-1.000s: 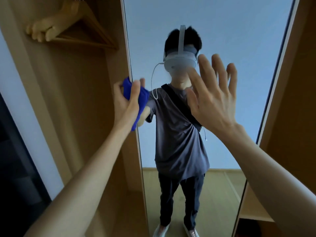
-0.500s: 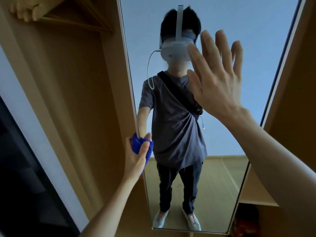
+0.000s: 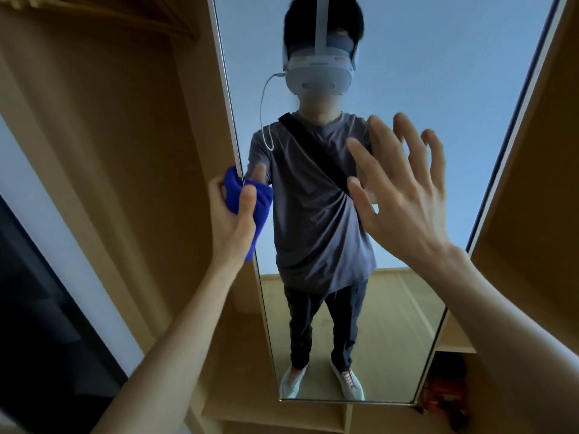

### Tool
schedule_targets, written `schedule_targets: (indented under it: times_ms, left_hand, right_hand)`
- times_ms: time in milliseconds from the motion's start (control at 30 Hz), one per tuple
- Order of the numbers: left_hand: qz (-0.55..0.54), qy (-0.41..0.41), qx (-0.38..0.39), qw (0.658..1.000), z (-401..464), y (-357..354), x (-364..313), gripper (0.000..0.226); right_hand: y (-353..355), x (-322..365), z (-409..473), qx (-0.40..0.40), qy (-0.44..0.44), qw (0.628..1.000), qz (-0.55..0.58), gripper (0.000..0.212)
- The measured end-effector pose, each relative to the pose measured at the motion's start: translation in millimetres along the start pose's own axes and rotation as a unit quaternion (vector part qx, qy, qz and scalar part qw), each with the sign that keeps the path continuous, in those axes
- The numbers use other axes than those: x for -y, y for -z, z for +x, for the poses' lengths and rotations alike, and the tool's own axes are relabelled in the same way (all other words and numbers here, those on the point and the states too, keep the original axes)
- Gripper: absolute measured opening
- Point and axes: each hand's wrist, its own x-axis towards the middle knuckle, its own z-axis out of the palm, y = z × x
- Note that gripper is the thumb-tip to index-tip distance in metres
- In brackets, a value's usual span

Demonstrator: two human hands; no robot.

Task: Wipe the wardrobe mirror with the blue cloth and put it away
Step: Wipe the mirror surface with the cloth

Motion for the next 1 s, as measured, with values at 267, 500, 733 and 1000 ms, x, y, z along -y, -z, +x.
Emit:
schedule_targets:
  times_ms: [267,500,733,1000]
  left_hand:
    - [-0.044,0.083,0.044,0.995,-48.0,1.8,53.1,0.041]
    - [0.001,0.222,0.057,0.973,-124.9,16.7,127.2,0.042]
    - [0.025,0.215,0.011,0.976,-129.7,9.5,115.6,0.025]
    - [-0.095,0.178,0.034,0.979,-100.6,11.2,107.7,0.047]
  right_hand:
    - [-9.5,3.7,-6.6,-0.021,-0.007,1.0,-0.005,0.038]
    - [-13.2,29.2,-66.7,0.015,-0.01,0.999,0.029,0.036]
    - [-18.4,46.7,-145.6,0.101,0.007,0.995,0.007,0.054]
    - [-26.3,54.8,-158.0,0.093,-0.019,0.995,0.007,0.063]
